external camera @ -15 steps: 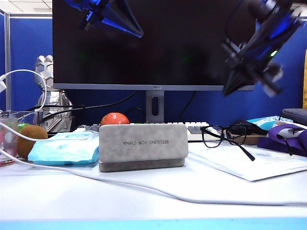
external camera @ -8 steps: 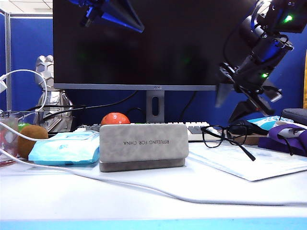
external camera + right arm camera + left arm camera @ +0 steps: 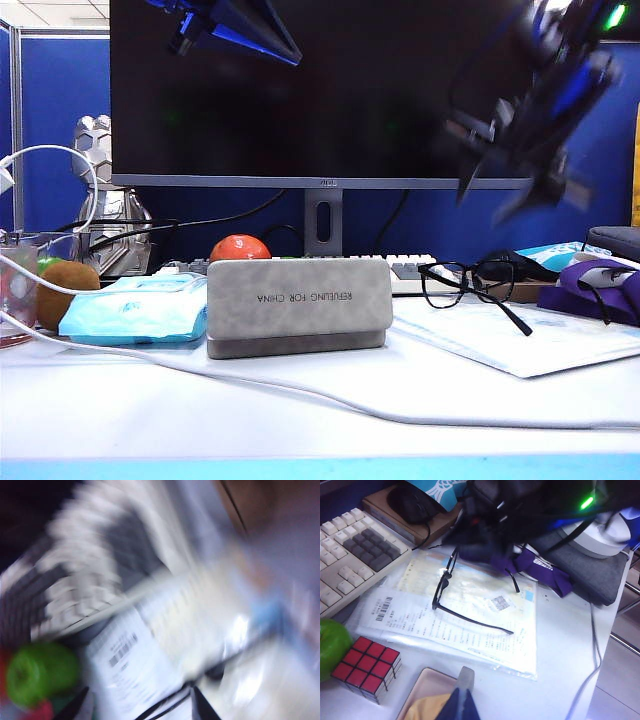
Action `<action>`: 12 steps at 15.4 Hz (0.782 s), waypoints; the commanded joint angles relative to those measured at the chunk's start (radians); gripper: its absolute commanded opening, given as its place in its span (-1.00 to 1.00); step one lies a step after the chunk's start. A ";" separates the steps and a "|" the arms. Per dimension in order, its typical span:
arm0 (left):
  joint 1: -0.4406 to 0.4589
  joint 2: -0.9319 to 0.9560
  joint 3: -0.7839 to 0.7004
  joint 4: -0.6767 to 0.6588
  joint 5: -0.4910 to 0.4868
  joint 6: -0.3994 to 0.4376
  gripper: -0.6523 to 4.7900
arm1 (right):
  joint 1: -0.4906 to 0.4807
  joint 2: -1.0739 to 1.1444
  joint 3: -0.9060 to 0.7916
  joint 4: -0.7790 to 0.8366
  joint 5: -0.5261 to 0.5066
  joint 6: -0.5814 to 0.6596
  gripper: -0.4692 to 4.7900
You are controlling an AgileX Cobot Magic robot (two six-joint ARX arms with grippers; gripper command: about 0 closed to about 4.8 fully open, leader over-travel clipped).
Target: Pick up the glasses, fold the temples of the glasses, place the glasses into the glasses case, and finally close the glasses case.
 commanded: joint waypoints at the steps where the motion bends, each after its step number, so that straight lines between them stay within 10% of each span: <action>1: -0.001 -0.004 0.004 0.013 0.007 0.000 -0.78 | 0.003 -0.057 0.003 0.022 -0.076 -0.743 0.19; 2: -0.001 -0.004 0.004 0.012 0.007 -0.001 -0.78 | 0.010 -0.062 0.003 0.004 -0.079 -0.992 0.22; 7: -0.001 -0.005 0.004 0.012 0.026 -0.026 -0.78 | 0.010 -0.015 0.002 -0.054 -0.077 -1.427 0.22; 12: -0.001 -0.005 0.004 0.012 0.026 -0.026 -0.78 | 0.010 0.053 0.002 -0.067 -0.043 -1.519 0.22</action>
